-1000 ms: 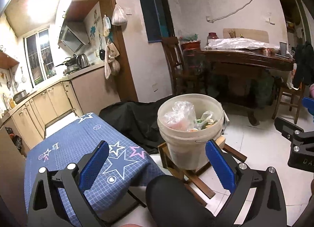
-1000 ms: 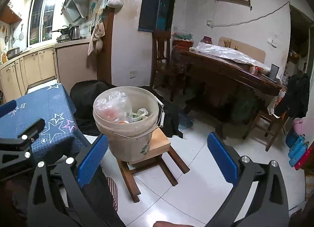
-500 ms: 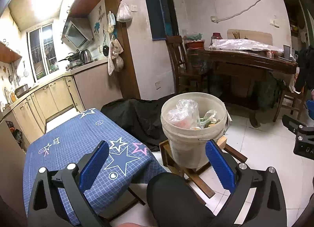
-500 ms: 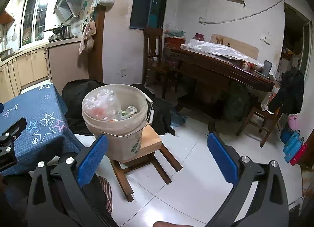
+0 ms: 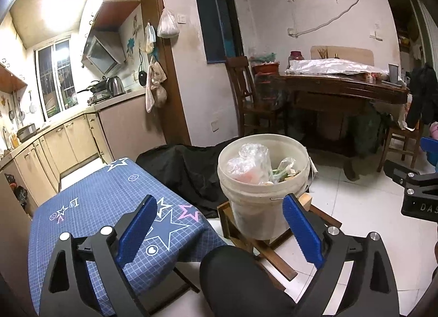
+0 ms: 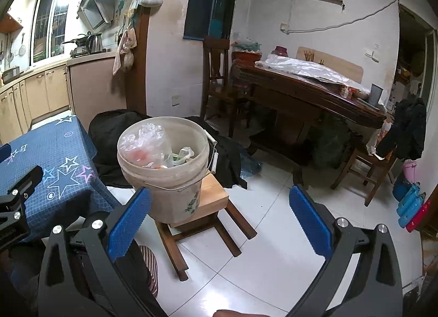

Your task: Collect trash

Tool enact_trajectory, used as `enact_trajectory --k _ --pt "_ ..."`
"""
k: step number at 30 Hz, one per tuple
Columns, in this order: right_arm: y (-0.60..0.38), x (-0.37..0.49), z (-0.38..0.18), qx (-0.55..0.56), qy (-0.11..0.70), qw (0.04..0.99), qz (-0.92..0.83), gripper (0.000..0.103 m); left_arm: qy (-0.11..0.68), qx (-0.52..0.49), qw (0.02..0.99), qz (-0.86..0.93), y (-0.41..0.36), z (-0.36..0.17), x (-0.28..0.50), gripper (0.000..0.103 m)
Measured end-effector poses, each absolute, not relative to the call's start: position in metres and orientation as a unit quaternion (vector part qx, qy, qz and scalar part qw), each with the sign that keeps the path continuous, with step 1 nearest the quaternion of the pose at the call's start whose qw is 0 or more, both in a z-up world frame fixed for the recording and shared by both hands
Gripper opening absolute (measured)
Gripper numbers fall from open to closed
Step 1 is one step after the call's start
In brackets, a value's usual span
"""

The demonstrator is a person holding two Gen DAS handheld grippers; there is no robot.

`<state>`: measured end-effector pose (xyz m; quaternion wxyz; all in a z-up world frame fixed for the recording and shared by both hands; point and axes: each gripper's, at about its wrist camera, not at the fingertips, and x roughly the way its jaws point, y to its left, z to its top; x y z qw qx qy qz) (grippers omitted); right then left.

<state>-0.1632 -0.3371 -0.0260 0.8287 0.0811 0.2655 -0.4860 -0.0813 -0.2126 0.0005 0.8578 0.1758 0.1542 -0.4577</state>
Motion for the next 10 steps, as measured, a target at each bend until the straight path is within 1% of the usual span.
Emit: enact_trajectory --k 4,7,10 --pt "-0.3364 -0.1622 -0.0262 0.084 0.264 0.829 -0.485 0.098 0.16 0.176 0.861 -0.45 -0.2142 -0.0002 -0.079 0.094" --pt "-0.3341 -0.161 -0.0272 0.085 0.264 0.83 -0.484 0.098 0.166 0.178 0.86 -0.449 -0.2152 -0.0022 -0.0792 0.098" --pt "-0.3342 -0.16 -0.0282 0.084 0.266 0.83 -0.483 0.098 0.166 0.18 0.862 -0.445 -0.2149 -0.0027 -0.0786 0.098"
